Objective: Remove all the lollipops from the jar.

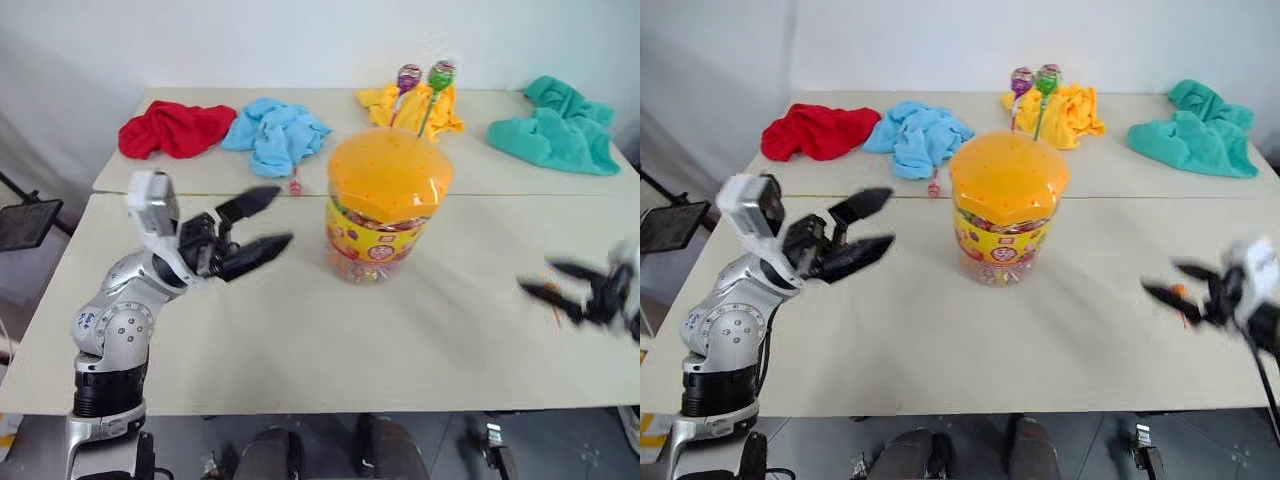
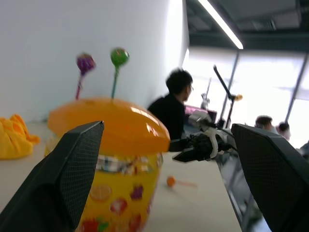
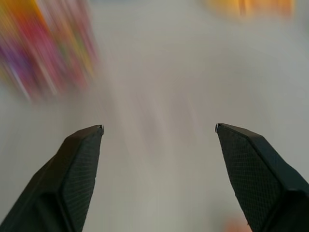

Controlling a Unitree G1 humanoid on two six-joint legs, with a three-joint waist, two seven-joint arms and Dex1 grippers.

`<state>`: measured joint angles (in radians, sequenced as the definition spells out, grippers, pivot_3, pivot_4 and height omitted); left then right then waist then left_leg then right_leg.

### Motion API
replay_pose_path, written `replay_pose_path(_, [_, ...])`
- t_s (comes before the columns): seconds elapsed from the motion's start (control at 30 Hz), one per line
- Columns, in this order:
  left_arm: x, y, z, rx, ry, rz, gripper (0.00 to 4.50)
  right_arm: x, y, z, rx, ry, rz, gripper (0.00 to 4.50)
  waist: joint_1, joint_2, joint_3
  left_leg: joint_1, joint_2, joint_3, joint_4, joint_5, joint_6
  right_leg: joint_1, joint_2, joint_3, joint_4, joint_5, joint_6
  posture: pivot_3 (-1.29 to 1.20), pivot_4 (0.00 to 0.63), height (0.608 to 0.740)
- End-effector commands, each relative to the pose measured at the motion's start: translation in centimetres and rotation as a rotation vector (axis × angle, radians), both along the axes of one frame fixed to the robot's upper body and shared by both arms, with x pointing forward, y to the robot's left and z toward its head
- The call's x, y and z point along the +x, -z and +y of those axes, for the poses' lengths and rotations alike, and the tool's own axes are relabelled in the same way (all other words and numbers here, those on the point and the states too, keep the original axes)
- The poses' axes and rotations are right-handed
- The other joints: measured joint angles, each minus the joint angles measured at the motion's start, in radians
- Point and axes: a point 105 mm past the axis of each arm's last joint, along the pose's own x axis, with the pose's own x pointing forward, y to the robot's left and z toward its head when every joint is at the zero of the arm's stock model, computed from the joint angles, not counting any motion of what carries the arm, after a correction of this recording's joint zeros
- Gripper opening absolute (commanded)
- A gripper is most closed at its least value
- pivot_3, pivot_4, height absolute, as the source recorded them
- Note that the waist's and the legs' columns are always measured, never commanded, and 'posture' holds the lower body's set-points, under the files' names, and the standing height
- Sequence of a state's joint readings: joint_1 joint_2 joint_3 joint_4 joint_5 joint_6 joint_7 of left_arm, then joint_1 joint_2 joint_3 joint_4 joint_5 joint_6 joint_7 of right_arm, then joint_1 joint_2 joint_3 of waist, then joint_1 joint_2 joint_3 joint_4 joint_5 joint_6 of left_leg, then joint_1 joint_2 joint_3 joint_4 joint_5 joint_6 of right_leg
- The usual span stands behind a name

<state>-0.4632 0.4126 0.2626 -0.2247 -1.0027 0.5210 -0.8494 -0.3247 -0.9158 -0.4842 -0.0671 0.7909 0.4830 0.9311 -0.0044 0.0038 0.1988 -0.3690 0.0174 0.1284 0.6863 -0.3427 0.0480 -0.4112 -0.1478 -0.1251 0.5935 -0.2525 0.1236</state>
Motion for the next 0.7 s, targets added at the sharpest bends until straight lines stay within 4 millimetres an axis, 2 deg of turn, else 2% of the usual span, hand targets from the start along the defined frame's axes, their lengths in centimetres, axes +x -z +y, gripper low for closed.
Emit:
replay_pose_path(0.03, [-0.1, -1.1, 0.8, -0.07, -0.034, -0.004, 4.5, -0.3, -3.9, 3.8, 0.063, -0.122, -0.097, 3.71, 0.005, -0.002, -0.001, -0.001, 0.001, -0.003, 0.0, 0.0, -0.001, 0.0, 0.001, -0.001, 0.0, 0.0, 0.0, 0.0, 0.15, 0.74])
replay_pose_path(0.17, [-0.1, -0.9, 0.2, -0.061, -0.019, 0.004, 4.5, 1.9, -5.6, 7.0, 0.116, -0.166, -0.11, 3.71, 0.023, -0.005, -0.002, -0.005, 0.002, -0.008, 0.0, -0.002, -0.004, 0.0, 0.003, -0.008, -0.001, 0.0, -0.001, 0.0, 0.15, 0.74])
replay_pose_path(0.27, [-0.1, -0.9, -0.1, -0.067, -0.011, 0.006, 4.5, 2.9, -5.7, 9.2, 0.097, -0.216, -0.087, 3.71, 0.028, -0.005, -0.002, -0.008, -0.003, -0.006, 0.0, -0.001, 0.0, -0.002, 0.0, -0.007, -0.003, 0.001, 0.001, 0.0, 0.15, 0.74])
replay_pose_path(0.47, [-0.2, -1.0, -0.3, -0.074, -0.015, 0.001, 4.5, 4.7, -6.0, 11.1, 0.107, -0.226, -0.046, 3.71, 0.027, -0.005, -0.002, -0.01, -0.003, -0.006, 0.002, -0.001, 0.001, -0.002, 0.0, -0.008, -0.004, 0.002, 0.003, 0.0, 0.15, 0.74])
replay_pose_path(0.57, [-0.3, -1.0, -0.2, -0.075, -0.019, -0.001, 4.5, 4.8, -6.5, 11.5, 0.137, -0.241, -0.05, 3.09, 0.025, -0.005, -0.002, -0.01, -0.002, -0.006, 0.003, -0.001, 0.001, -0.002, 0.001, -0.008, -0.003, 0.002, 0.003, 0.0, 0.15, 0.74])
replay_pose_path(0.7, [-0.4, -1.0, -0.2, -0.077, -0.026, -0.002, 4.5, 4.8, -6.5, 11.3, 0.14, -0.245, -0.048, 1.72, 0.024, -0.005, -0.002, -0.01, -0.002, -0.006, 0.005, -0.001, 0.001, -0.002, 0.001, -0.008, -0.002, 0.002, 0.003, 0.0, 0.15, 0.74])
